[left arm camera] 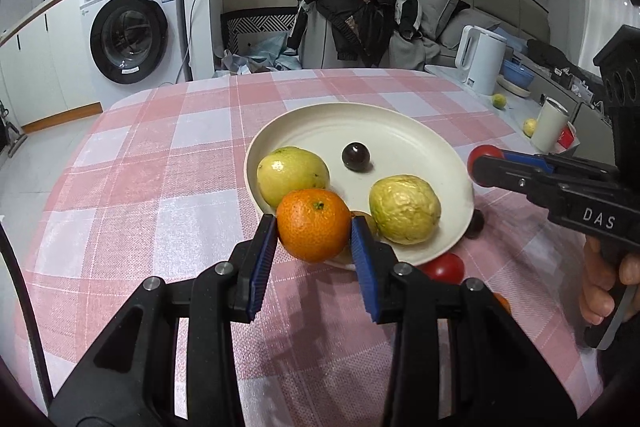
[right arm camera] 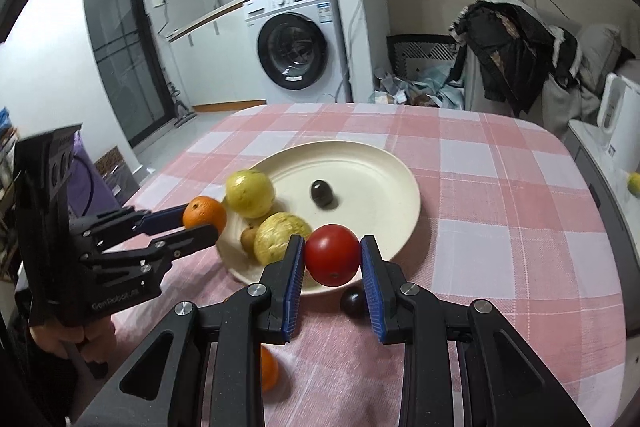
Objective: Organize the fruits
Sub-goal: 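Carry the mandarin onto the plate and open the left tool while the right tool carries the tomato, then lower the red tomato onto the plate and open the right tool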
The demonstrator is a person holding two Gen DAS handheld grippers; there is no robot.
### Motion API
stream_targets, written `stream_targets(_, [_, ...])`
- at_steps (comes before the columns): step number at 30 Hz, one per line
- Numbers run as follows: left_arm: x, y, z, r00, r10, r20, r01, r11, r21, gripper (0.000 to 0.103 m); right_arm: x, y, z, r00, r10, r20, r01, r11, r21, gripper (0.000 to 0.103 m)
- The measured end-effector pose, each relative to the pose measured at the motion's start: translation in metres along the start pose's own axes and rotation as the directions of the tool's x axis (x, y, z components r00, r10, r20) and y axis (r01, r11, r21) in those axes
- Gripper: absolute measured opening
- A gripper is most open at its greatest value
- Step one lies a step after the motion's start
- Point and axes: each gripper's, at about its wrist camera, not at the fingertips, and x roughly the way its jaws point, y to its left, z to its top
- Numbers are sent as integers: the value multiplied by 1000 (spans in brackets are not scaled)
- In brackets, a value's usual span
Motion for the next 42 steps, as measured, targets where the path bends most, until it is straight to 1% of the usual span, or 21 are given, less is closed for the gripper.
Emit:
stream_targets(5, [11, 0, 5, 1000, -2, -13, 2, 1000, -1, 35, 11, -11, 2, 1000, -3, -6, 3, 998, 61, 29])
stream_targets(10, [20, -2, 9, 999, -2, -36, 2, 1000, 6, 35, 19, -15, 4, 1000, -10, -12, 11, 997, 80, 29])
stream_targets(20, [34, -7, 19, 999, -6, -37, 6, 1000, -1, 35, 33, -21, 12, 1000, -19, -19, 21, 994, 112, 29])
stream_targets(30, [37, -11, 21, 999, -5, -35, 6, 1000, 8, 35, 49, -30, 12, 999, -21, -47, 28, 987, 161, 29])
stream_targets(42, [35, -12, 20, 999, -6, -32, 7, 1000, 25, 35, 47, -33, 12, 999, -4, -43, 12, 982, 188, 29])
